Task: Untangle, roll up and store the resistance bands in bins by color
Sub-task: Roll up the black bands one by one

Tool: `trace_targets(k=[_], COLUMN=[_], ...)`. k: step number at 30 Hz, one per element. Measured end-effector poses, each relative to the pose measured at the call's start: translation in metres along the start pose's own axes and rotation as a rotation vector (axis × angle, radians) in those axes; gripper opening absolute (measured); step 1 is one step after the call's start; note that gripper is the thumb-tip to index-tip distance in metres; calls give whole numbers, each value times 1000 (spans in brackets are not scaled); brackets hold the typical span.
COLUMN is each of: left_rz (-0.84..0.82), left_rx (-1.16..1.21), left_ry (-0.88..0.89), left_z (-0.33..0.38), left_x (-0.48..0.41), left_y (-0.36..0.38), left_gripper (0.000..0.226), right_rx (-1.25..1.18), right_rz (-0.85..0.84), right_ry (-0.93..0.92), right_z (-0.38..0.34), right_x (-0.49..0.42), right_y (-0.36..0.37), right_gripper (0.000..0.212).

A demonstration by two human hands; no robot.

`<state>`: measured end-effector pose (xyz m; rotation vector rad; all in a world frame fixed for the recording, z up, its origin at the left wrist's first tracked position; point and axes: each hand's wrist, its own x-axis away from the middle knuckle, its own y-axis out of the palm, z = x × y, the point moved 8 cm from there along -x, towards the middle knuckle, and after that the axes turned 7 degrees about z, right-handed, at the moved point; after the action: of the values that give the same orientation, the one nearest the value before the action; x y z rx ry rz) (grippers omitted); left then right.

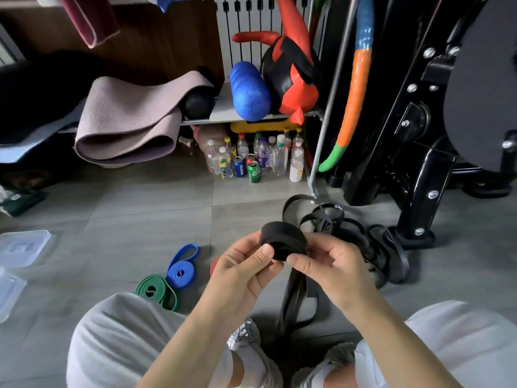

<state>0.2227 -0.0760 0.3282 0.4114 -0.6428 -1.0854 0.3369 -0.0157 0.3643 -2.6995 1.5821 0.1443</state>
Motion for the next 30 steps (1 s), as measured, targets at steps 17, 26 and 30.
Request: trace_targets(k=[17,26,30], left_rz=[-17,64,38], left_rx=[-1250,-351,-741], left_ry=[461,168,254], left_z=[66,20,28], left_x=[6,-5,-4], left_y=[28,-6,-2], left_gripper=[33,32,40], right_rx=[432,91,264], right_rz=[-73,-11,-49], right_ry=[-95,-10,-14], right_z=[-3,12,16], right_x=[-9,-5,-6], right_y=[-7,-3,-6], right_gripper=[27,28,22])
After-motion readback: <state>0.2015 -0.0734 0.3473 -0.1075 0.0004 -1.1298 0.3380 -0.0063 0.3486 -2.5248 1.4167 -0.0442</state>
